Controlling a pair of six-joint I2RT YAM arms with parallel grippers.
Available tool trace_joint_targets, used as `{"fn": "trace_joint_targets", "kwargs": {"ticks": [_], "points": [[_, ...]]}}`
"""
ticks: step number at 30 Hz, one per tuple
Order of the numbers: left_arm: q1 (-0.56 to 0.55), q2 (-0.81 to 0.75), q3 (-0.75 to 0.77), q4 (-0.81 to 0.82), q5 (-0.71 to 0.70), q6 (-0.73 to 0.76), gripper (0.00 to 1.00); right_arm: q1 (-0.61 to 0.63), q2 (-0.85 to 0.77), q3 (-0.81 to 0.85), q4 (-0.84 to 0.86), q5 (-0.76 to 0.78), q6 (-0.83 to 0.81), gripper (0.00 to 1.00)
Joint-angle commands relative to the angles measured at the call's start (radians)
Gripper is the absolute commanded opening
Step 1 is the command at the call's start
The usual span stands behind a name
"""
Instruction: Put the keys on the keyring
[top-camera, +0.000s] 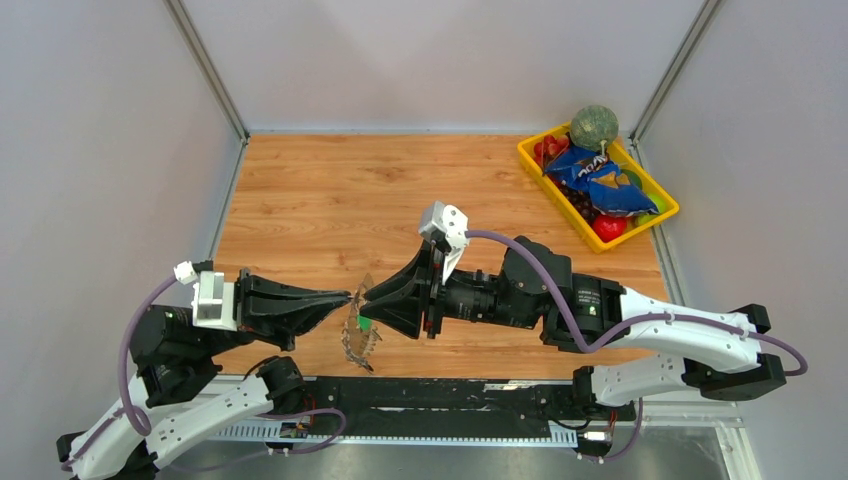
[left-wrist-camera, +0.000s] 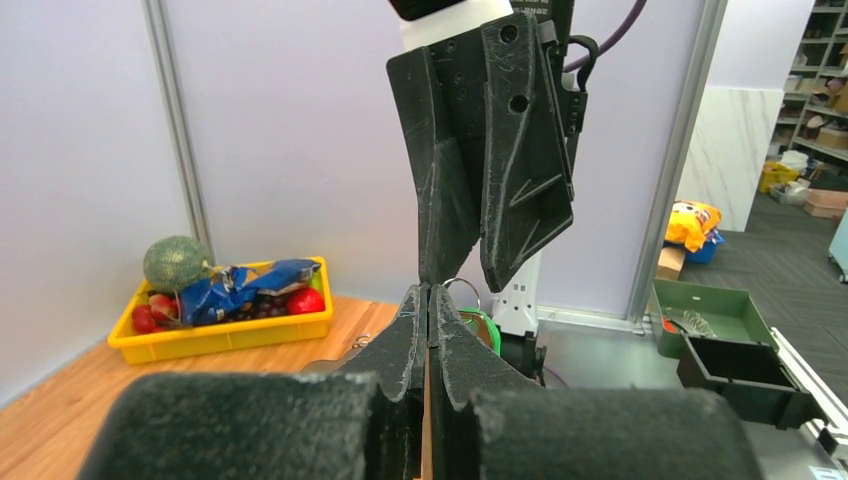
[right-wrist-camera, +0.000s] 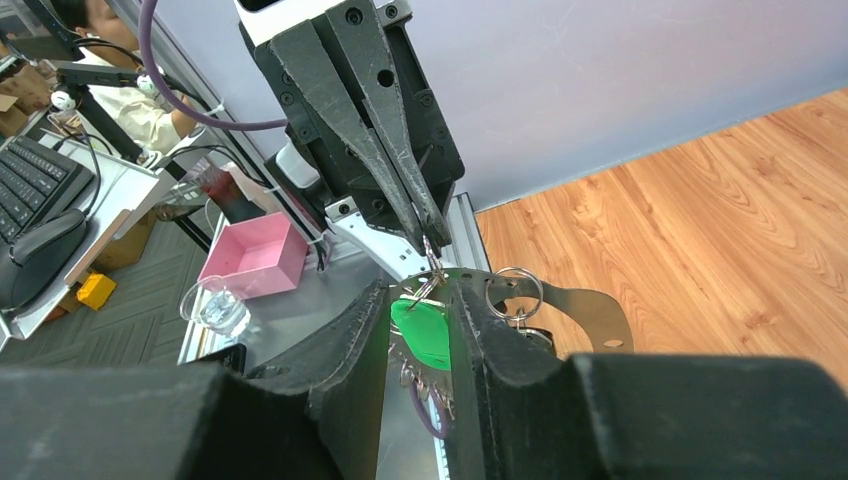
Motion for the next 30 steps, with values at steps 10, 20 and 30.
{"fn": "trace_joint_targets", "kwargs": {"ticks": [10,20,30], "points": [[-0.001,-0.006,0.006,0.033,-0.029,0.018,0.0,0.003,0.005,0.04,0.029,0.041,0.017,0.23],[-0.001,0.0,0.007,0.083,-0.008,-0.001,0.0,0.003,0.017,0.044,-0.003,0.091,0.005,0.11],[-0.001,0.02,0.012,0.114,-0.007,-0.003,0.0,0.003,0.021,0.022,-0.004,0.07,0.003,0.0]]}}
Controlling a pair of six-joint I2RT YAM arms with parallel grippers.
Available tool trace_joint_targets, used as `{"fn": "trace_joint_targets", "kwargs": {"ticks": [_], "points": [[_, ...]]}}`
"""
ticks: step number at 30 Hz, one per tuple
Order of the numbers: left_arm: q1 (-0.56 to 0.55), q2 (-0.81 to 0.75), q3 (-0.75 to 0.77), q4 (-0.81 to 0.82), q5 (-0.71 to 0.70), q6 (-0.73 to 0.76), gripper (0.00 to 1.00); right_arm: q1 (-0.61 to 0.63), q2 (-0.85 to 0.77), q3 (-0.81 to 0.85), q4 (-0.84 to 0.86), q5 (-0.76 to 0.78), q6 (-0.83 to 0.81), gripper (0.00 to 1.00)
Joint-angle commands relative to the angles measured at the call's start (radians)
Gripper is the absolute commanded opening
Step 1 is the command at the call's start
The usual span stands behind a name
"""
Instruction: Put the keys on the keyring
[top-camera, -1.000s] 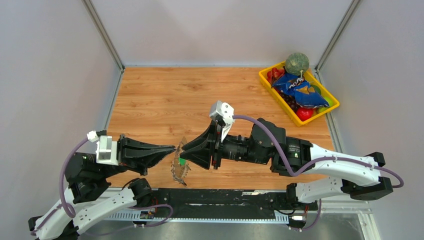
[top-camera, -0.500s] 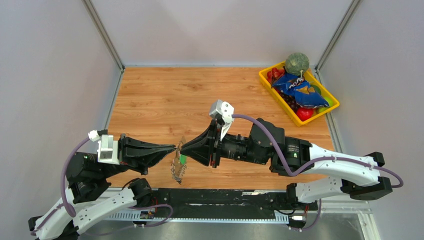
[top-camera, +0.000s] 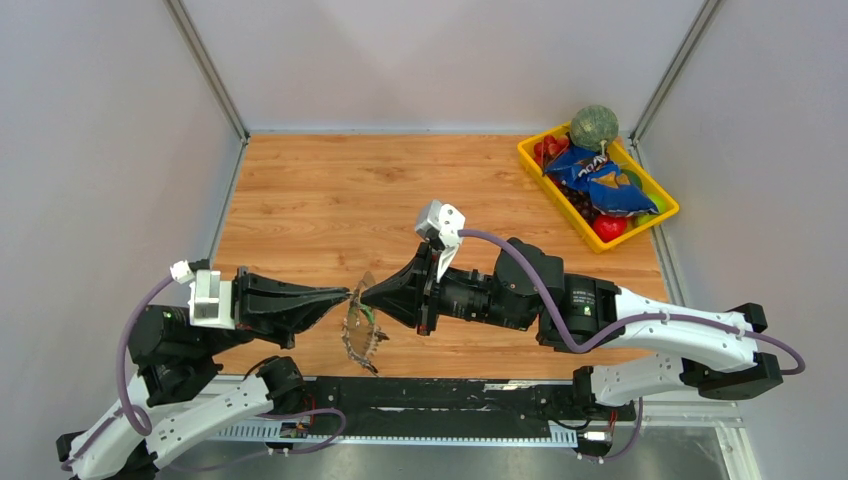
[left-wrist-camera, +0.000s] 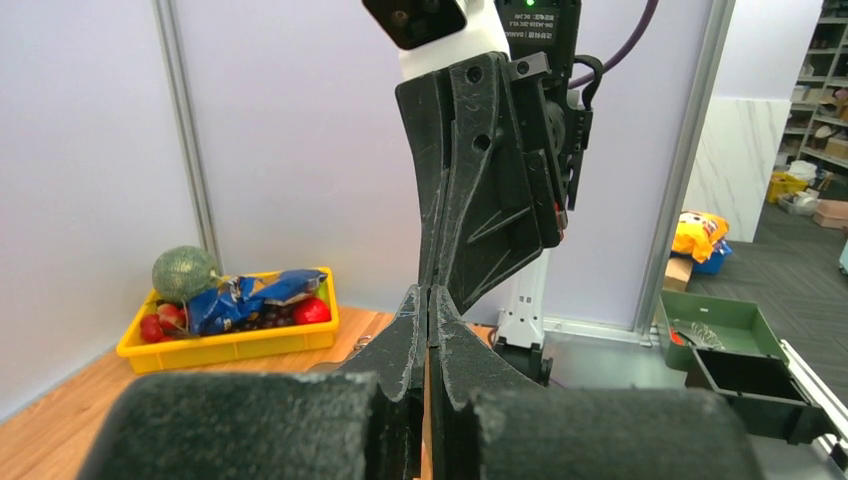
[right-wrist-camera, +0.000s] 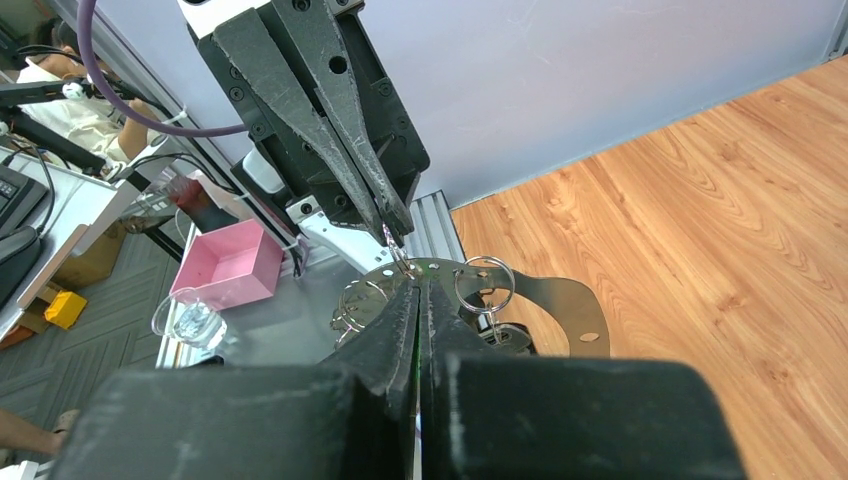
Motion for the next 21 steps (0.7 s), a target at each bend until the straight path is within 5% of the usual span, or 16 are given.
{"fn": "trace_joint_targets", "kwargs": {"ticks": [1,21], "points": [[-0.001,0.02,0.011,0.101,0.012,-0.006,0.0,0.003,0.007,0.018,0.01,-0.004,0.005,0.0],[-0.001,0.049,-0.016,0.239,0.104,-0.075,0.0,0.001,-0.006,-0.058,0.09,-0.049,-0.051,0.0]]}}
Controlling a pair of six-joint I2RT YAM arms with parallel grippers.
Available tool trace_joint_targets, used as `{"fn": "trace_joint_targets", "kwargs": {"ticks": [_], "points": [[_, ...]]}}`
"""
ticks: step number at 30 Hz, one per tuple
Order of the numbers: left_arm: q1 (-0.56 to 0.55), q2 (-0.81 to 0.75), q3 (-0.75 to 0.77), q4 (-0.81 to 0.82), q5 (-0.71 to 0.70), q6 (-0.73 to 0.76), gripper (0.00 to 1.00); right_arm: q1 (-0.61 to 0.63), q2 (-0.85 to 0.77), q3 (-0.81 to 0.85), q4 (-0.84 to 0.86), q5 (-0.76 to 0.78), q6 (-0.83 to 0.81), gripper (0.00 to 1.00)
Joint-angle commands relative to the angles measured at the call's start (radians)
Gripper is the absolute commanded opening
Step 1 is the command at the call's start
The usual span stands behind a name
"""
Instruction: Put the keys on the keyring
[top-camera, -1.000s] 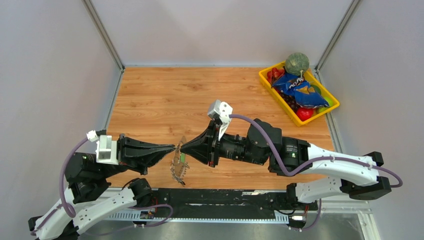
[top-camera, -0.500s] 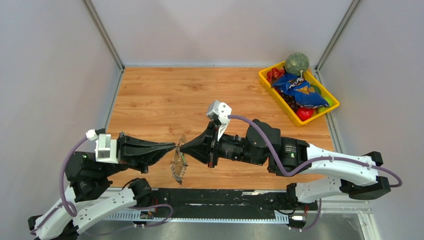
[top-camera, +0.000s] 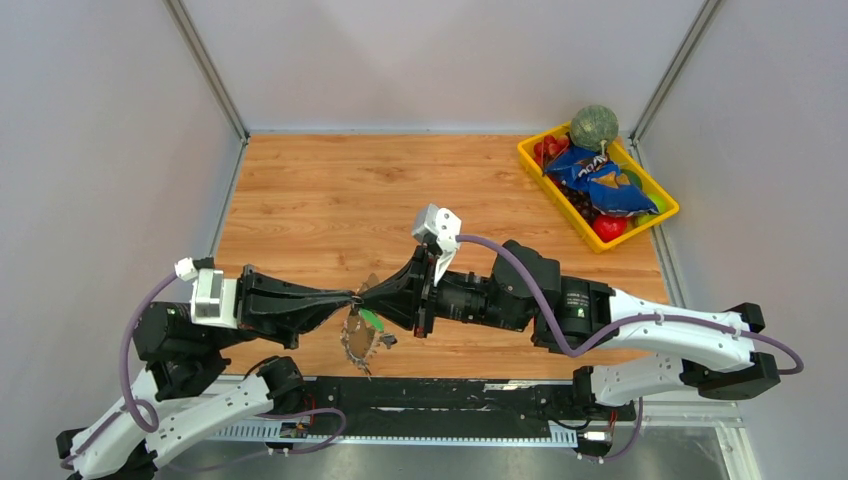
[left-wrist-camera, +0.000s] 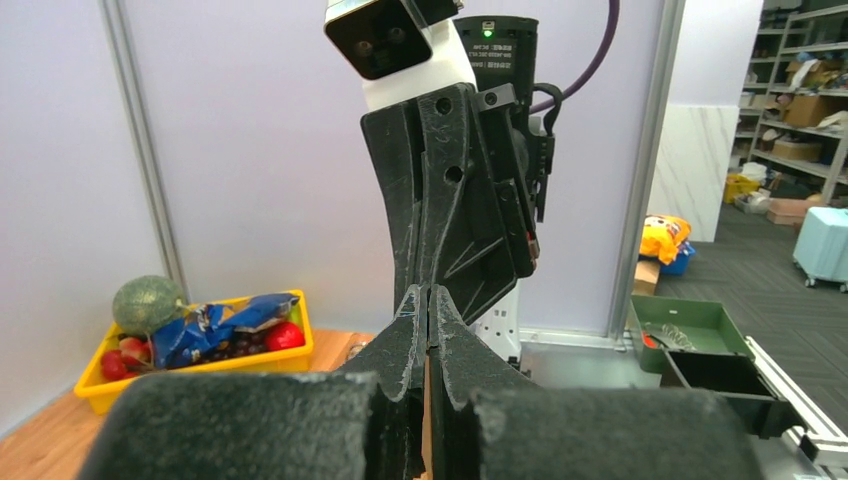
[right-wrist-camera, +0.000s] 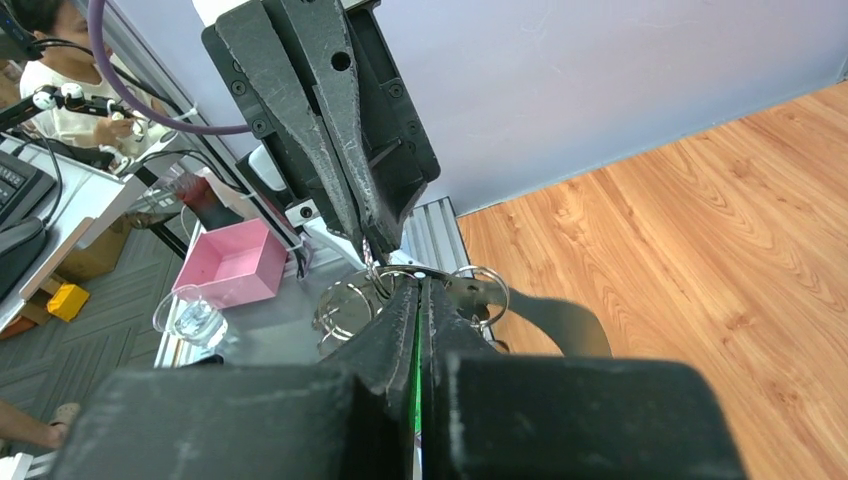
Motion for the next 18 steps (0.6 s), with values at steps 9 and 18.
{"fn": "trace_joint_targets", "kwargs": {"ticks": [9,18], "points": [[-0.001,0.018,-0.025,0.189,0.053,-0.063,0.0,0.001,-0.054,-0.09,0.079,0.0,-0.058,0.0],[-0.001,0.01,-0.038,0.156,0.028,-0.054,0.0,0.002,-0.166,-0.13,0.077,0.071,-0.054,0.15]]}}
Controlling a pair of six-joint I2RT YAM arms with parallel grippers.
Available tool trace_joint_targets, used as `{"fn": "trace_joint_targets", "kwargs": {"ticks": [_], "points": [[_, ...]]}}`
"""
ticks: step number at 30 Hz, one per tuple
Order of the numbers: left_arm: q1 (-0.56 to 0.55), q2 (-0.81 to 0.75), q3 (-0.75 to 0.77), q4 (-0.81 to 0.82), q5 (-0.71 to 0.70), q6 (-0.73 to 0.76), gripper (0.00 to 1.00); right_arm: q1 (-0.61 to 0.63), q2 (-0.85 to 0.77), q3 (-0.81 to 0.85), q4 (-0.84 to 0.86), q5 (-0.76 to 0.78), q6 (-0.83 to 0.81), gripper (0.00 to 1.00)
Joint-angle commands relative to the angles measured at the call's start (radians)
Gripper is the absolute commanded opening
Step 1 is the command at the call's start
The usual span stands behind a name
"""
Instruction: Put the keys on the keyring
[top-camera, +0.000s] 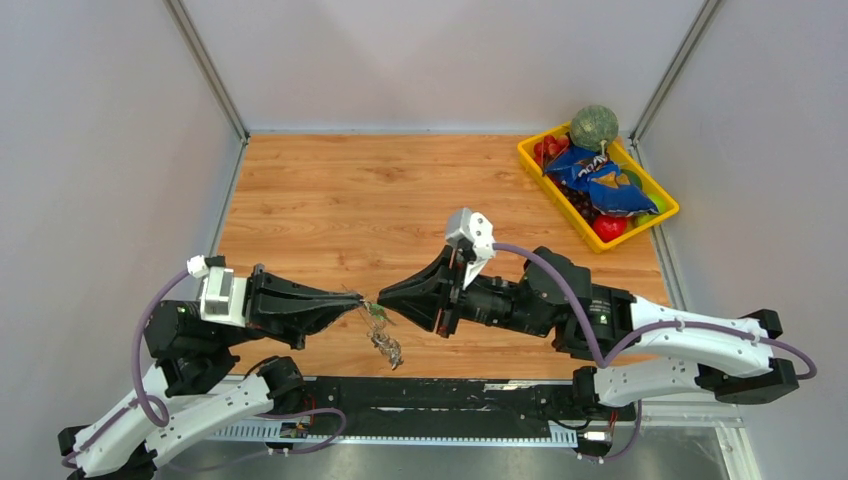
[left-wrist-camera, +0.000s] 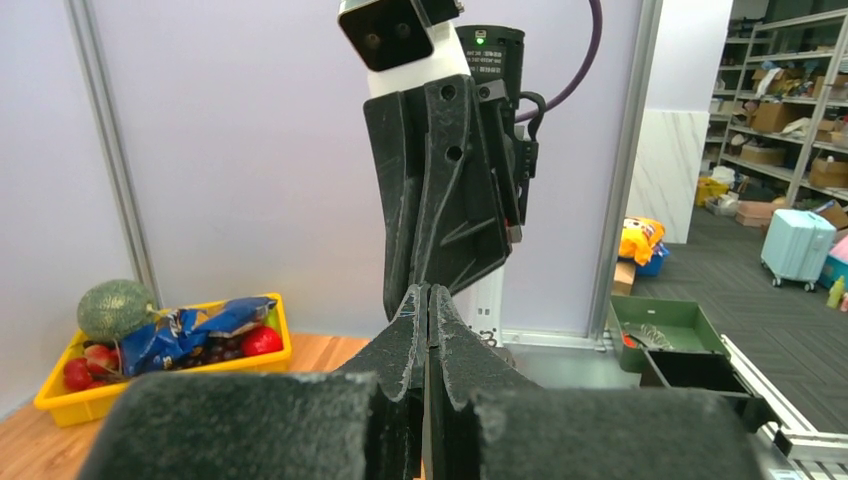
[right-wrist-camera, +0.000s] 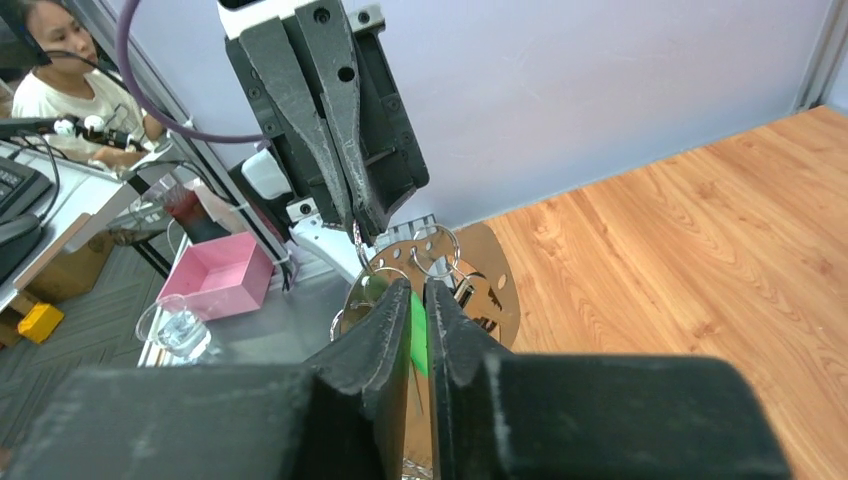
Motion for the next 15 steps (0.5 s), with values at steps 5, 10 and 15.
{"fn": "trace_joint_targets", "kwargs": {"ticks": [5,10,15], "points": [[-0.001,-0.01,0.009,0.03,-0.076,0.012,0.0,0.001,-0.112,-0.027,-0.012,0.087,-0.018,0.25],[-0.001,-0.002,0.017,-0.005,-0.119,0.02,0.0,0.001,-0.148,-0.055,-0.034,0.117,-0.025,0.36],[-0.002,0.026,0.053,-0.049,-0.108,0.024,0.0,0.001,-0.187,-0.098,-0.058,0.125,-0.079,0.48]]}}
